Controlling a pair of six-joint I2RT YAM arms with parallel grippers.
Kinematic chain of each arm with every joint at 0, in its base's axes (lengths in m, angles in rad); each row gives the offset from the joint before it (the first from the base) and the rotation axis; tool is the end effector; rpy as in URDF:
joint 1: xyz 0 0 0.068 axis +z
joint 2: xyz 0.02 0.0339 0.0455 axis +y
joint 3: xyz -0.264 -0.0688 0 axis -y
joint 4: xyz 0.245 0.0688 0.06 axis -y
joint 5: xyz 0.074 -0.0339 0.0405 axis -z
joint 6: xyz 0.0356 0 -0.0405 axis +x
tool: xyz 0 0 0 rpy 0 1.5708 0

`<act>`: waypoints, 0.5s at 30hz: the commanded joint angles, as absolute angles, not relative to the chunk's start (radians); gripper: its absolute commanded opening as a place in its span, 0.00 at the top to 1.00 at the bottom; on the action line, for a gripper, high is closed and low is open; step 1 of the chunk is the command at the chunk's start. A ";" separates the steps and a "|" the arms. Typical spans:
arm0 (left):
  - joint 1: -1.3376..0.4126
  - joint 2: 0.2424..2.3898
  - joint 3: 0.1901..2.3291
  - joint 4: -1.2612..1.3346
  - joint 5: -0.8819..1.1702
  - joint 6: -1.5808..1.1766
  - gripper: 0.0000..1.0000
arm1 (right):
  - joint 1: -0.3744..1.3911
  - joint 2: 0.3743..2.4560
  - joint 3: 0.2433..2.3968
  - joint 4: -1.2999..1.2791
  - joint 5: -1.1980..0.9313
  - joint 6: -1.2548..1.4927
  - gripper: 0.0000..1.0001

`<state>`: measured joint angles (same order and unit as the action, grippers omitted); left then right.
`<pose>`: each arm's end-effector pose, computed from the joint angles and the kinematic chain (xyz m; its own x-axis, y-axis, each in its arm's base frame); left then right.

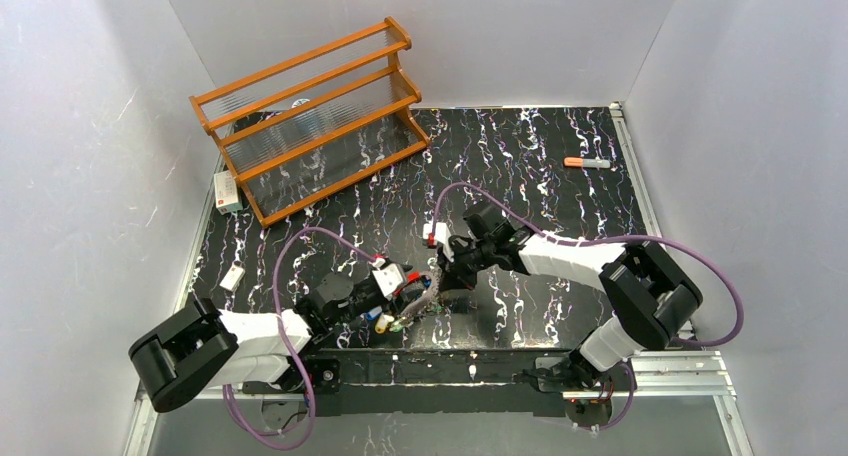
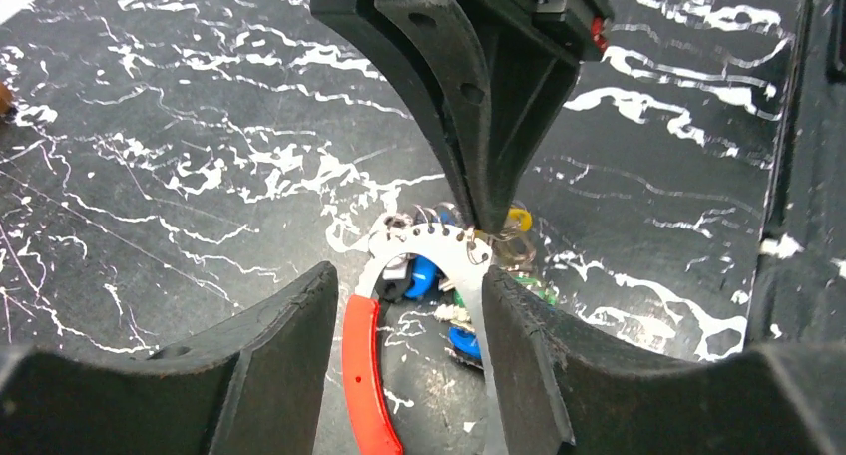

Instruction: Put the keys on the keyring

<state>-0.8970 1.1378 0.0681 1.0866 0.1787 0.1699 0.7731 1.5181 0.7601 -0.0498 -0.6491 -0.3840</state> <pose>0.1127 -0.1513 0.1689 0.1592 0.0673 -0.9850 0.8655 0.4705 0.1720 0.1968 0.2221 0.1783 -0.1592 -0.5723 -0.8044 -0.9868 0.0691 0.1462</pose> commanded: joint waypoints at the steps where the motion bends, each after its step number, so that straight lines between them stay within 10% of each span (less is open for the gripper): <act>1: -0.899 1.145 0.118 0.931 0.198 0.264 0.48 | 0.818 1.547 0.825 -0.179 -0.557 -0.444 0.99; 15: -0.901 1.334 0.222 0.925 0.367 0.288 0.68 | 0.834 1.522 0.844 -0.135 -0.648 -0.419 0.99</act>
